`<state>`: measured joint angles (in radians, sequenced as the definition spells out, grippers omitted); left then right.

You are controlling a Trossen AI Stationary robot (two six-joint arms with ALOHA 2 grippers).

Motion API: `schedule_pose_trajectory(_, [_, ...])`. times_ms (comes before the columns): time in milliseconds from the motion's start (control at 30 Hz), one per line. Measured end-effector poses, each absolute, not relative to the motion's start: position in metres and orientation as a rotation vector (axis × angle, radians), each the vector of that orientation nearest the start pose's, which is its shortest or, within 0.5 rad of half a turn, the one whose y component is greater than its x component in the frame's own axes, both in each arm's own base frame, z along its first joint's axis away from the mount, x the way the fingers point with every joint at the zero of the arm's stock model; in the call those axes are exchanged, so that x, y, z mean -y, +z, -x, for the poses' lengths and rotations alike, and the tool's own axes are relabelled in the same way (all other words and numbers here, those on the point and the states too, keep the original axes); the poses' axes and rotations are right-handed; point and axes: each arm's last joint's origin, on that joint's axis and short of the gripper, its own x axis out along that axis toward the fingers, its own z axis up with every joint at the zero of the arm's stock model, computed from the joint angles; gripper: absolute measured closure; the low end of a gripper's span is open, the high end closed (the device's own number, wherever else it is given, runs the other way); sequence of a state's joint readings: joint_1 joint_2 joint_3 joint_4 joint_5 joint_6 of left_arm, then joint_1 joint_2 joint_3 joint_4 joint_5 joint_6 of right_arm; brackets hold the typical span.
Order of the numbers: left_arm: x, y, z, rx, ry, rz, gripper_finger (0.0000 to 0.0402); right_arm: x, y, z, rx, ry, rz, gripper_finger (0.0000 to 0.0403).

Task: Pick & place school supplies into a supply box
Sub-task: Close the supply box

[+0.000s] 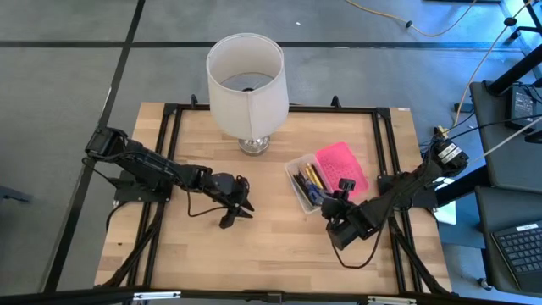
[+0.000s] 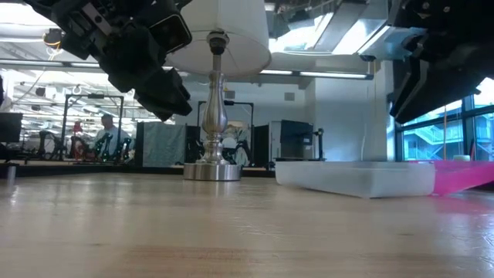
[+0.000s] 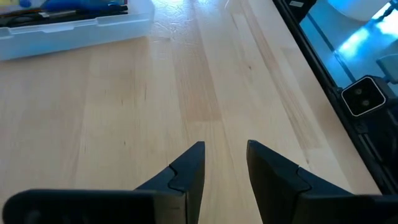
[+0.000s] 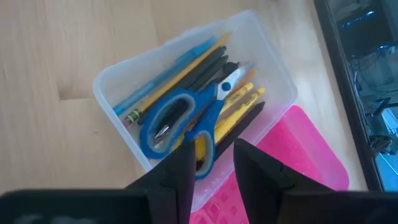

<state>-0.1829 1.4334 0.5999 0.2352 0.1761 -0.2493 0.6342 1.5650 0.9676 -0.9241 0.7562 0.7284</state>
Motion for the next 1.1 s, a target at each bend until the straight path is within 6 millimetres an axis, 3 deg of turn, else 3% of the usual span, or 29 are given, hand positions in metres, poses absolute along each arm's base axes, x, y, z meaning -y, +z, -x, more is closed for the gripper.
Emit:
schedule_pose_trajectory(167, [0.055,0.170,-0.267,-0.644,-0.266,0.251,0.0290,-0.133,0.191,-0.221,-0.999,-0.561,0.248,0.0289])
schedule_pose_trajectory(433, [0.051,0.170,-0.268,-0.627,-0.106,0.287,0.0301,-0.095,0.189,-0.231,-0.984,-0.942,-0.298,0.0289])
schedule_pose_trajectory(633, [0.050,0.170,-0.268,-0.618,-0.059,0.293,0.0313,-0.060,0.186,-0.231,-1.076,-1.089,-0.310,0.0289])
schedule_pose_trajectory(767, [0.053,0.170,-0.268,-0.612,-0.038,0.278,0.0318,-0.042,0.169,-0.226,-1.177,-1.100,-0.326,0.0289])
schedule_pose_trajectory(933, [0.057,0.170,-0.267,-0.610,-0.041,0.262,0.0320,-0.030,0.149,-0.223,-1.210,-1.054,-0.370,0.0289])
schedule_pose_trajectory(1100, [0.057,0.166,-0.268,-0.622,-0.031,0.266,0.0326,-0.028,0.141,-0.228,-1.202,-0.976,-0.420,0.0289])
